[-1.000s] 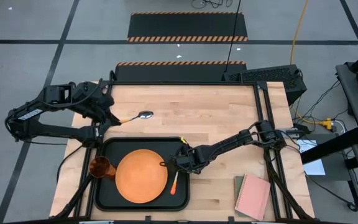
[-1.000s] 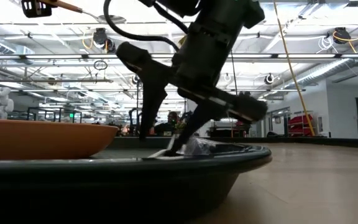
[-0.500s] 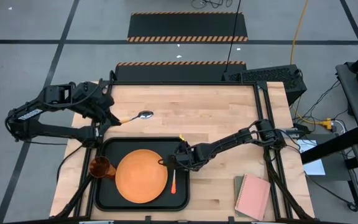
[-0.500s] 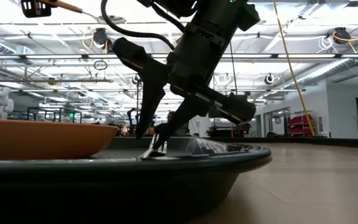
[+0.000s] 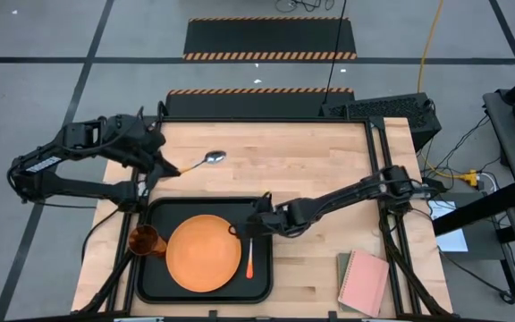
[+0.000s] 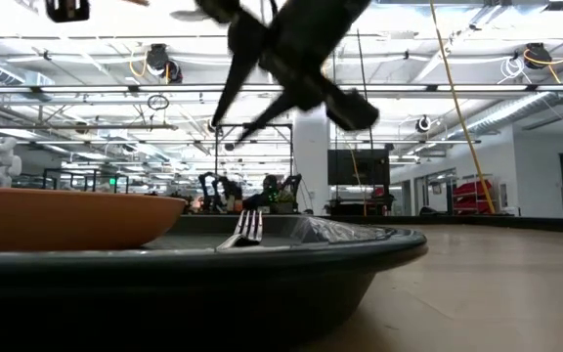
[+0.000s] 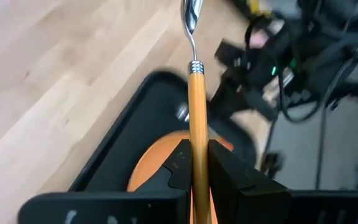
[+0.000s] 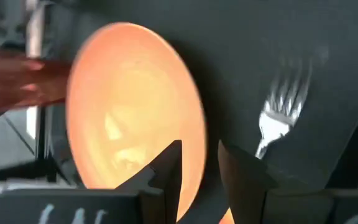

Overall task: Pick and place plate/cup/fork/spoon on tray
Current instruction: Put the orange fork on the black tray to the right of the orange fork

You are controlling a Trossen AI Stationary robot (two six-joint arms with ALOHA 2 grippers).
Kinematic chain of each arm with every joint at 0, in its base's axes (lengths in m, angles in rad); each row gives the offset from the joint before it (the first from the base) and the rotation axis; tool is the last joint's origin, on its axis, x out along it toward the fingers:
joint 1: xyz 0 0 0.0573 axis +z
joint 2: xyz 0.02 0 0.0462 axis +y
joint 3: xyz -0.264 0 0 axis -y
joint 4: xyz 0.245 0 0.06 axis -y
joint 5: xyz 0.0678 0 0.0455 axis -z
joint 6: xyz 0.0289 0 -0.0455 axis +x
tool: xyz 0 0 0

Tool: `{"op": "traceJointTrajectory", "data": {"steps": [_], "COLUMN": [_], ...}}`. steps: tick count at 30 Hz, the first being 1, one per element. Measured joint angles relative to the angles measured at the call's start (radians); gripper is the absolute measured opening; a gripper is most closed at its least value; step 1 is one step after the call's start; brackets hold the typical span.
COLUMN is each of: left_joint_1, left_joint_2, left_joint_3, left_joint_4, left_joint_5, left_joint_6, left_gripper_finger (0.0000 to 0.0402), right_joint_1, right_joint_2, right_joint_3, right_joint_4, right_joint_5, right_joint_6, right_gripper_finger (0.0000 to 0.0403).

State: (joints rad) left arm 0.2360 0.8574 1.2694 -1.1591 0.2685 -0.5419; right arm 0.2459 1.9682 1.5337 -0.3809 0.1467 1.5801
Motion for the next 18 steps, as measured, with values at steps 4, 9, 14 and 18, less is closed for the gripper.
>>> {"op": "traceJointTrajectory", "data": {"steps": [4,9,14,18], "left_joint_1": [-0.04,-0.132,-0.238,-0.32], "left_joint_2": [0.007,0.014,0.023,0.043], "left_joint_3": [-0.007,-0.081,-0.193,-0.298], "left_joint_4": [0.151,0.427,0.709,0.912], "left_joint_5": [-0.056,-0.179,-0.349,-0.465], "left_joint_6": [-0.095,-0.244,-0.342,-0.406], "left_gripper_finger": [0.0031,0.0031,0.0031,0.0031], "right_joint_1": [-0.013,-0.045,-0.085,-0.112], "right_joint_2": [-0.079,-0.189,-0.294,-0.352], "right_joint_3": [0.0,0.0,0.0,0.0], "right_joint_4": [0.014,0.009,0.02,0.037], "right_joint_5": [0.016,0.018,0.019,0.013], "right_joint_6": [-0.218,-0.465,-0.643,-0.738], "right_gripper_finger": [0.0096,0.0096,0.0096,0.0096]}}
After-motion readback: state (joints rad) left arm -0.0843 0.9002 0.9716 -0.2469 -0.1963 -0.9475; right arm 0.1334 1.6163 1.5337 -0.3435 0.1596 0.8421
